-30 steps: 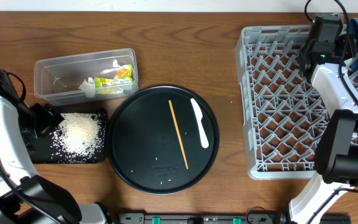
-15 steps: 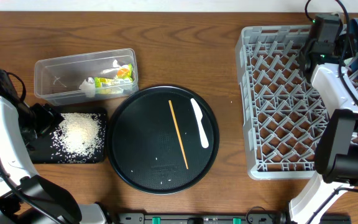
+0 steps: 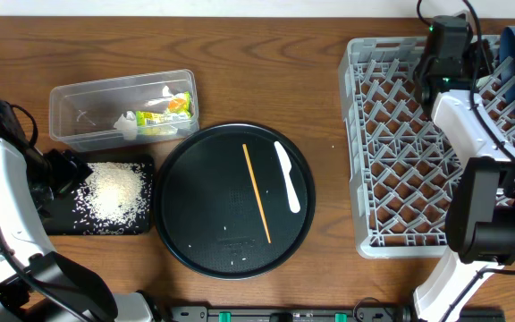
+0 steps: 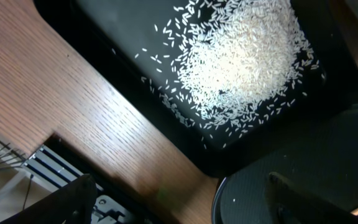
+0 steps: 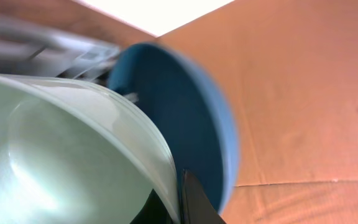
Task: Sort waste into correct bins and load items into the dishwasher rack
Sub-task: 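Carry the mint-green cup right and lower it into the dish rack, then release the mint-green cup and lift the right gripper from the rack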
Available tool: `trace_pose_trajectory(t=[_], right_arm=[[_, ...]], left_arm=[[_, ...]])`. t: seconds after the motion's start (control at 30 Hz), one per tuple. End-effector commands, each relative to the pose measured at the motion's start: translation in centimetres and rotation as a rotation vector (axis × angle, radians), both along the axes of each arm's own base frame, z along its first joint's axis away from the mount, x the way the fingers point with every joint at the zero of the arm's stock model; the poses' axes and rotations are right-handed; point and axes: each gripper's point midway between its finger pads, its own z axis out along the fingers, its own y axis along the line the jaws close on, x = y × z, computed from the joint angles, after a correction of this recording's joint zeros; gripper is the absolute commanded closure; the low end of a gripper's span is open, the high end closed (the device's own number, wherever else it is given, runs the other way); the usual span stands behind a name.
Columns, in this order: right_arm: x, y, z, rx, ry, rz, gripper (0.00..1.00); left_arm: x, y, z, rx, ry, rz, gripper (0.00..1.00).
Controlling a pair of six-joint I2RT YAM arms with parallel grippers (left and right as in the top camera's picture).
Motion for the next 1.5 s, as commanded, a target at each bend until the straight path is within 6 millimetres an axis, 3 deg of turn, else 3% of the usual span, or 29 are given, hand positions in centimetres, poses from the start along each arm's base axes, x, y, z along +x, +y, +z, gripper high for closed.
trace_pose_trajectory(t=[0.0, 0.13, 0.33, 0.7, 0.87, 1.1, 1.33, 1.47], right_arm=[[-0.7, -1.5, 1.8, -0.057, -0.046, -0.088, 0.99], [-0.5, -1.6, 2.2, -0.073, -0.042, -0.079, 0.99], [-0.5, -1.6, 1.2, -0.070, -0.006, -0.074, 0.99], [-0.9, -2.2, -2.2, -0.104, 0.081, -0.135, 0.99], [-0.5, -1.3, -2.4, -0.104, 0.081, -0.119, 0.99], [-0.2, 1.6, -2.3, -0.120, 0.088, -0.090, 0.98], [-0.2, 4.3, -2.9, -0.099, 0.062, -0.073, 0.70], [-0.7, 4.7, -3.6, -0.069, 0.047, -0.088, 0.47]], left_arm=[[-0.2, 0.1, 0.2, 0.003, 0.004, 0.004, 0.13], [-0.3, 0.0, 0.2, 0.001, 0.007, 0.004, 0.13], [-0.3, 0.0, 0.2, 0.001, 0.008, 0.004, 0.13], [-0.5, -0.1, 0.2, -0.005, 0.017, 0.004, 0.13], [-0.6, -0.2, 0.3, -0.008, 0.022, 0.004, 0.13], [-0.6, -0.2, 0.3, -0.009, 0.022, 0.004, 0.13], [-0.7, -0.3, 0.3, -0.011, 0.026, 0.004, 0.13], [-0.7, -0.3, 0.3, -0.011, 0.026, 0.004, 0.13]])
